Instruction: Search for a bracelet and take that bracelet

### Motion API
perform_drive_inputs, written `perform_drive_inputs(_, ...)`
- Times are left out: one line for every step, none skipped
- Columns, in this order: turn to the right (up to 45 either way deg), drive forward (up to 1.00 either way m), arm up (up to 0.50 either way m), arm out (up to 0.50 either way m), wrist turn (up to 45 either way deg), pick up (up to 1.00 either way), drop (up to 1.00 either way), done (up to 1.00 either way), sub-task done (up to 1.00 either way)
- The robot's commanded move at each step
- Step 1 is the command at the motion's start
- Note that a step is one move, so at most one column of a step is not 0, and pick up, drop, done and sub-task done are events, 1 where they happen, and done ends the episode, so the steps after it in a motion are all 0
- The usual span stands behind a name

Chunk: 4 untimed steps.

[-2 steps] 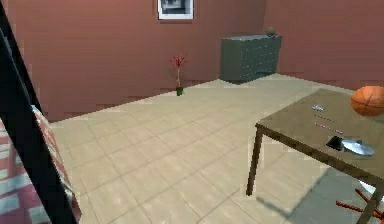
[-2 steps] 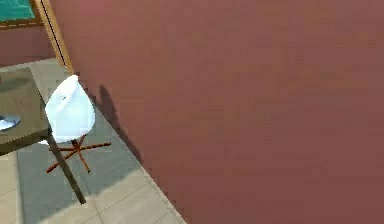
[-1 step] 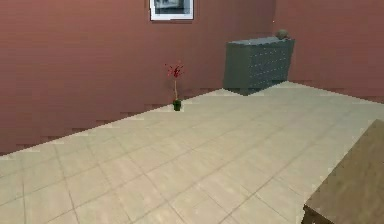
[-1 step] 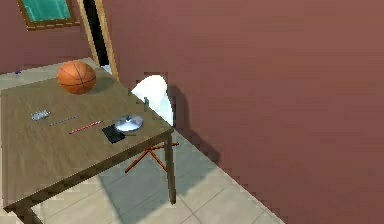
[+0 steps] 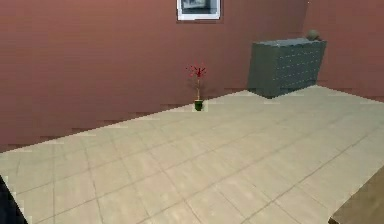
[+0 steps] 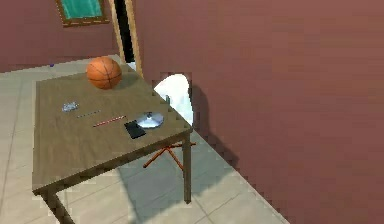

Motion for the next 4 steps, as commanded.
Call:
perform_drive_inputs(0.0, 0.60, 0.00, 0.00, 0.0, 0.00, 0.00, 0.00, 0.00)
perform_drive_inputs(-30.0, 0.00, 0.00, 0.00, 0.0, 0.00, 0.00, 0.00, 0.00)
perform_drive_inputs(0.0, 0.30, 0.00, 0.00, 0.0, 0.00, 0.00, 0.00, 0.00)
perform_drive_inputs(45.0, 0.00, 0.00, 0.00, 0.0, 0.00, 0.00, 0.00, 0.00)
